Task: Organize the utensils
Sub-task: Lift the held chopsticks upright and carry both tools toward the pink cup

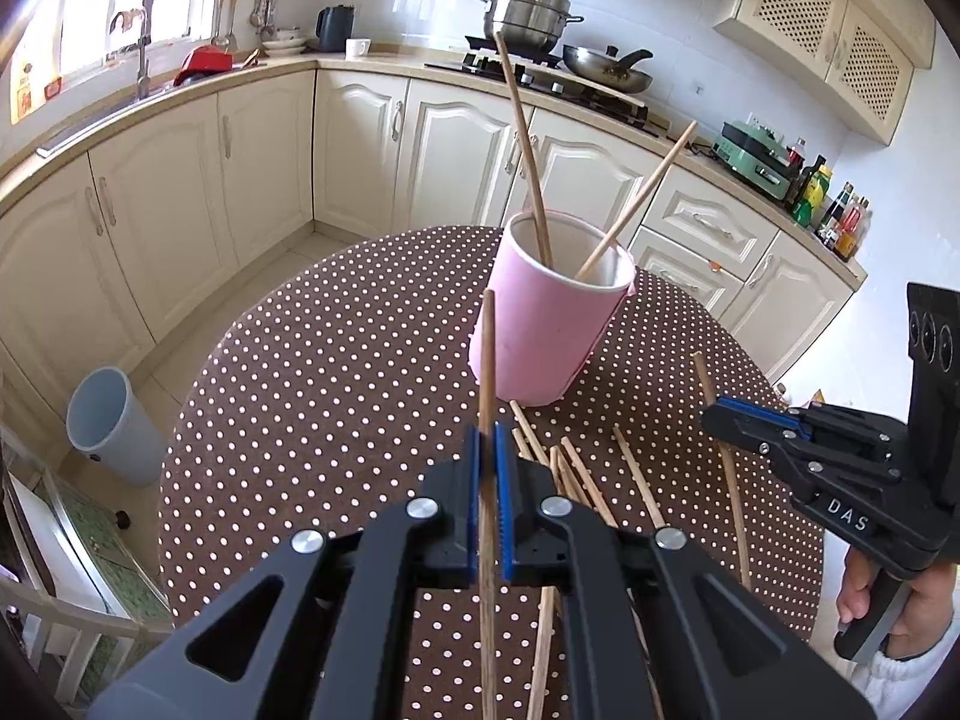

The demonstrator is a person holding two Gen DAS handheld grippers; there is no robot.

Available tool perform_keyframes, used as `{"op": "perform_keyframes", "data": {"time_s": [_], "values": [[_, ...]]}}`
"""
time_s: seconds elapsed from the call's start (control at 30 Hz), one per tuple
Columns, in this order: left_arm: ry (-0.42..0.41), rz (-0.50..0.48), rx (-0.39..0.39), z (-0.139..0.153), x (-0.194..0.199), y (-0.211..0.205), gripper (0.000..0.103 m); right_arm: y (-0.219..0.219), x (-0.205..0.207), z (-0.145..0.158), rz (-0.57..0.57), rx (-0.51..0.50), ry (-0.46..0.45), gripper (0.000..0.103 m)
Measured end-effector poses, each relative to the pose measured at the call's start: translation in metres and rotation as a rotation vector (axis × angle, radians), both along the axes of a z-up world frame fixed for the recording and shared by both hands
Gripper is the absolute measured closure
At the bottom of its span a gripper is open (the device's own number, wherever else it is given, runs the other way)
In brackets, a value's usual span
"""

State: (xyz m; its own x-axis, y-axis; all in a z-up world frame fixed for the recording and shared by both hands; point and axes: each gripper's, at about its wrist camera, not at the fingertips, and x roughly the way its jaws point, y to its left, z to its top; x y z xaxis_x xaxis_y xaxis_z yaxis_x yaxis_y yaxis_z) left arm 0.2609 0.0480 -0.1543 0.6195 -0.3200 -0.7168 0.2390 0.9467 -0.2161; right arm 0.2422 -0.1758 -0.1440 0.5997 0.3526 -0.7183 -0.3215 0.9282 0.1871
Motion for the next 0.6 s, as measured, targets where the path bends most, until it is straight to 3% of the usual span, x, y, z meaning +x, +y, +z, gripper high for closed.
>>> {"op": "perform_keyframes", "data": {"time_s": [0.6], "values": [[-0.196,-0.006,0.008,0.075,-0.033,-0.017,0.097,0.002,-0.013,0.057,0.032,0.06,-0.141,0.097]]}}
